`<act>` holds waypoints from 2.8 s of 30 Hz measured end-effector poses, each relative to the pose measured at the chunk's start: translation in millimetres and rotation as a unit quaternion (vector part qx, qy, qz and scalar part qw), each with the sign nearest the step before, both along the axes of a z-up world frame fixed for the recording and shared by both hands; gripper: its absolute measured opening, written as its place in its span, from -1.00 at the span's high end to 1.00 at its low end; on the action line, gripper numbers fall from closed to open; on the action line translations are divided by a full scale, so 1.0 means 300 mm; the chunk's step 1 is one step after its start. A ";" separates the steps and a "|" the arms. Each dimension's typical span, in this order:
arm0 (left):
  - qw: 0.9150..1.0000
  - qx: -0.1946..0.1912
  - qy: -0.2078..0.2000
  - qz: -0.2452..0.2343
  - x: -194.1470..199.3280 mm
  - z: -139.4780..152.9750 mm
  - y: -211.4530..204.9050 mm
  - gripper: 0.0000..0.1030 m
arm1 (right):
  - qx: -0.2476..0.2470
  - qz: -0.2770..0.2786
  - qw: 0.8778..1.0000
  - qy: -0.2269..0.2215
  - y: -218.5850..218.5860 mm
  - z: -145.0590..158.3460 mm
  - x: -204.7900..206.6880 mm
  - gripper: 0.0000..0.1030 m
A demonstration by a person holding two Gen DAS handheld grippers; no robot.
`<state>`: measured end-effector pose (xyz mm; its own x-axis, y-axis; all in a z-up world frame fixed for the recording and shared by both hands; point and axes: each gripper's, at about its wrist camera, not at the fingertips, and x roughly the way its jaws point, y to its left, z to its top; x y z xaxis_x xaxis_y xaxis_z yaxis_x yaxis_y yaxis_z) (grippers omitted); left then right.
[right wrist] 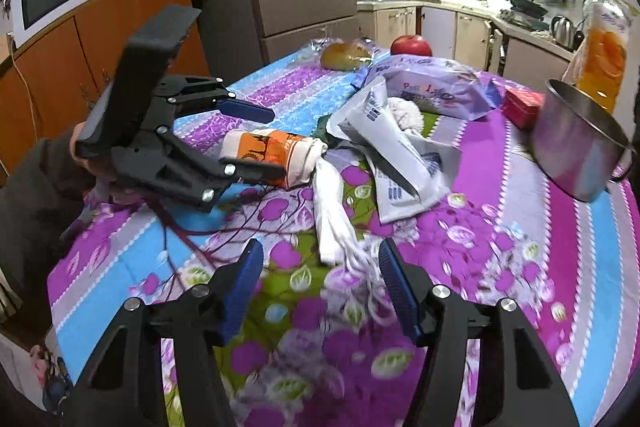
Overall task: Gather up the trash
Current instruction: 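Grasp the orange-printed paper cup with the left tool while the right tool grasps the white cable, then lift the orange-printed cup with the left tool while the right tool lifts the white cable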
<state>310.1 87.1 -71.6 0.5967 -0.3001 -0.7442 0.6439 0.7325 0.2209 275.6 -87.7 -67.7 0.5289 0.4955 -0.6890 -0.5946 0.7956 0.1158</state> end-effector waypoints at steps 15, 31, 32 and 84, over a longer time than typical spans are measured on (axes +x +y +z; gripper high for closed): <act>1.000 -0.006 0.011 0.011 -0.055 -0.018 -0.027 0.14 | -0.042 0.009 0.999 0.022 0.095 -0.081 0.116 0.53; 0.986 -0.063 -0.039 0.147 -0.249 0.100 -0.075 0.31 | 0.027 -0.111 0.991 -0.076 -0.107 0.072 -0.122 0.57; 0.984 -0.066 -0.046 0.158 -0.269 0.113 -0.079 0.31 | 0.031 -0.119 0.989 -0.084 -0.122 0.085 -0.152 0.57; 0.964 -0.201 -0.125 0.122 -0.688 0.332 -0.880 0.30 | 0.009 -0.371 0.905 -0.207 -0.981 0.339 -0.885 0.57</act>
<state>103.7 -176.9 28.0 0.8314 -0.3633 -0.4204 0.4059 0.9138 0.0129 10.1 -382.0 34.2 0.9317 -0.0917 -0.3514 0.1062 0.9941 0.0221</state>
